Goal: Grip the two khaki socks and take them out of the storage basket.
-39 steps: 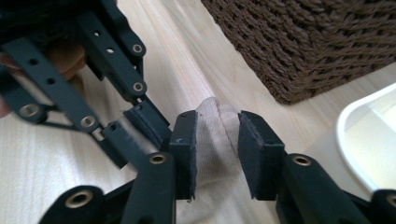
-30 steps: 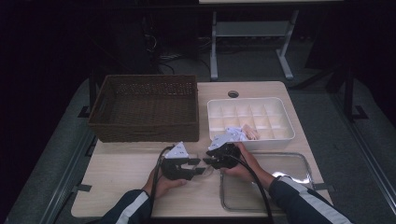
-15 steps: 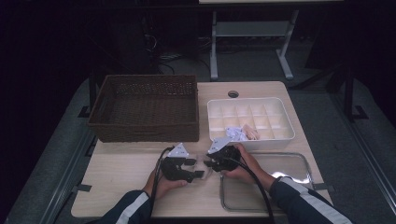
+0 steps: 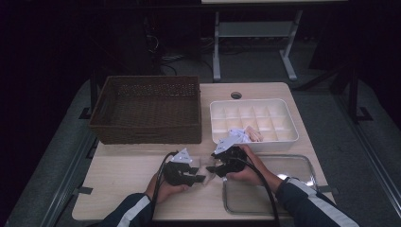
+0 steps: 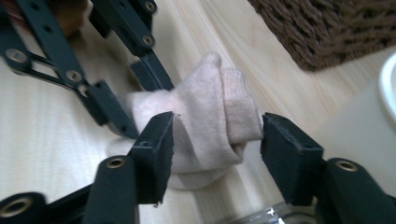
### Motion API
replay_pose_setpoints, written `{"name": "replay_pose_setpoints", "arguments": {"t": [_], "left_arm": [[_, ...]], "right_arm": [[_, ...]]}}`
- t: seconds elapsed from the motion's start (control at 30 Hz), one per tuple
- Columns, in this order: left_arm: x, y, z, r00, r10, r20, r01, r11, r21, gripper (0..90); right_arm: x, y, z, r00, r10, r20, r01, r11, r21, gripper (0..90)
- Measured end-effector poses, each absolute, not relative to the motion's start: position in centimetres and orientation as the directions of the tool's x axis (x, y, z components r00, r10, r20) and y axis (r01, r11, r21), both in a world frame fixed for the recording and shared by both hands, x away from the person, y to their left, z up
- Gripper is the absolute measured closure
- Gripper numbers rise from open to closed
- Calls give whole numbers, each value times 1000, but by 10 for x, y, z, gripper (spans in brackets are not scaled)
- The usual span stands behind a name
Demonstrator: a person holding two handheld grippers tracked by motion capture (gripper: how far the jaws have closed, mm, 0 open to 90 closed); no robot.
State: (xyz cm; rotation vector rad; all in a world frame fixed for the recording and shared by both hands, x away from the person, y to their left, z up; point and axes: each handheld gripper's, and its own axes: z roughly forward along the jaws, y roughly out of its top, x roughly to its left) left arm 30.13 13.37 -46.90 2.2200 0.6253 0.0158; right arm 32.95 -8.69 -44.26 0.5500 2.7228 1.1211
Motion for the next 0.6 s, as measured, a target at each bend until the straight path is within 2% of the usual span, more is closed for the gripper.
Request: {"name": "replay_pose_setpoints", "arguments": {"t": [0.13, 0.17, 0.27, 0.37, 0.4, 0.5, 0.6], "left_arm": [[299, 134, -469, 884, 435, -171, 415, -560, 717, 650], [295, 133, -469, 889, 430, -159, 402, -567, 719, 654], [288, 133, -469, 900, 418, -127, 372, -583, 722, 659], [285, 132, -469, 908, 406, -104, 348, -594, 725, 658], [285, 133, -469, 908, 406, -104, 349, -595, 724, 657], [286, 134, -470, 909, 401, -112, 351, -592, 726, 651], [286, 134, -470, 910, 399, -109, 347, -594, 726, 646]], "right_arm": [[329, -85, -443, -926, 376, 37, 291, 649, 703, 374], [330, -81, -449, -927, 365, 81, 319, 658, 683, 347], [332, -80, -452, -929, 354, 105, 329, 665, 671, 272], [339, -80, -458, -937, 318, 147, 333, 679, 654, 261], [340, -80, -460, -936, 312, 160, 338, 677, 653, 267], [343, -81, -461, -938, 274, 215, 347, 680, 646, 384], [341, -81, -460, -944, 246, 221, 330, 681, 654, 476]]}}
